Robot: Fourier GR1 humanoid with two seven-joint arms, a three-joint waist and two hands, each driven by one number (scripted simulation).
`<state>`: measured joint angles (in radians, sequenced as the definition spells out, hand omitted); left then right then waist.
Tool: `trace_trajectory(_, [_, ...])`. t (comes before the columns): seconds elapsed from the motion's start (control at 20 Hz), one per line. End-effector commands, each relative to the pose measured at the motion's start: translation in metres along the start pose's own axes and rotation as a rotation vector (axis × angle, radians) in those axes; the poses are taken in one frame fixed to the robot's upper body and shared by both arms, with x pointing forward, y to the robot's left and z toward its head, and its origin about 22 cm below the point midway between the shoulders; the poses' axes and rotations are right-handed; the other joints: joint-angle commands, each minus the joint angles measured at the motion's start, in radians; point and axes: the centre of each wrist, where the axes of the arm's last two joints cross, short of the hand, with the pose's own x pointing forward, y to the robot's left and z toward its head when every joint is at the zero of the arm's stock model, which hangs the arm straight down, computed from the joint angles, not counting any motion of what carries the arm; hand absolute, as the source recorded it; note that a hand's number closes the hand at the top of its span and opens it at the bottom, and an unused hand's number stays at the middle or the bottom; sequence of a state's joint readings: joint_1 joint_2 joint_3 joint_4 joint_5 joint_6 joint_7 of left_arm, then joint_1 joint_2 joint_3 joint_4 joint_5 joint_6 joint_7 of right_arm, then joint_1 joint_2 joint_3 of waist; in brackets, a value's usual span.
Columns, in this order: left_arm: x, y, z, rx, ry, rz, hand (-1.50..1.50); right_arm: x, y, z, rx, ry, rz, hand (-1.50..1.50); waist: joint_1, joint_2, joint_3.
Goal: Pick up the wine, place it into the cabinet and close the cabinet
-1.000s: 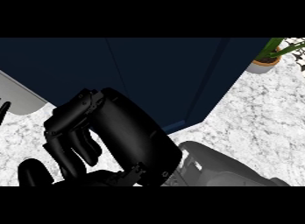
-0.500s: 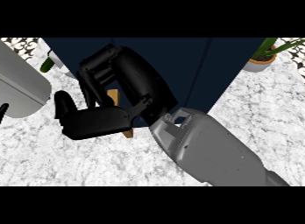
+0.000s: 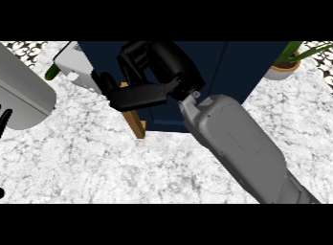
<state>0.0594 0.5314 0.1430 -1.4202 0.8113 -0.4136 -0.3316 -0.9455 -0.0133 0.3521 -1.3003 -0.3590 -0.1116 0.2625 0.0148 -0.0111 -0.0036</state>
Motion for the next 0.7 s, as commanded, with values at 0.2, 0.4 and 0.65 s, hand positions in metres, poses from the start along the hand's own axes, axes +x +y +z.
trace_trajectory(0.2, [0.0, 0.001, -0.003, -0.014, 0.004, -0.018, -1.5, -0.026, -0.053, -0.006, -0.087, 0.02, 0.079, 1.5, 0.002, 0.017, 0.003])
trace_trajectory(0.4, [-0.004, -0.005, -0.005, -0.047, 0.022, 0.021, -1.5, -0.033, -0.065, -0.01, -0.125, 0.014, 0.079, 1.5, 0.01, 0.023, 0.003])
trace_trajectory(0.65, [0.006, 0.0, -0.005, -0.05, 0.024, 0.017, -1.5, -0.02, -0.057, -0.02, -0.113, 0.016, 0.075, 1.5, 0.01, 0.018, 0.002])
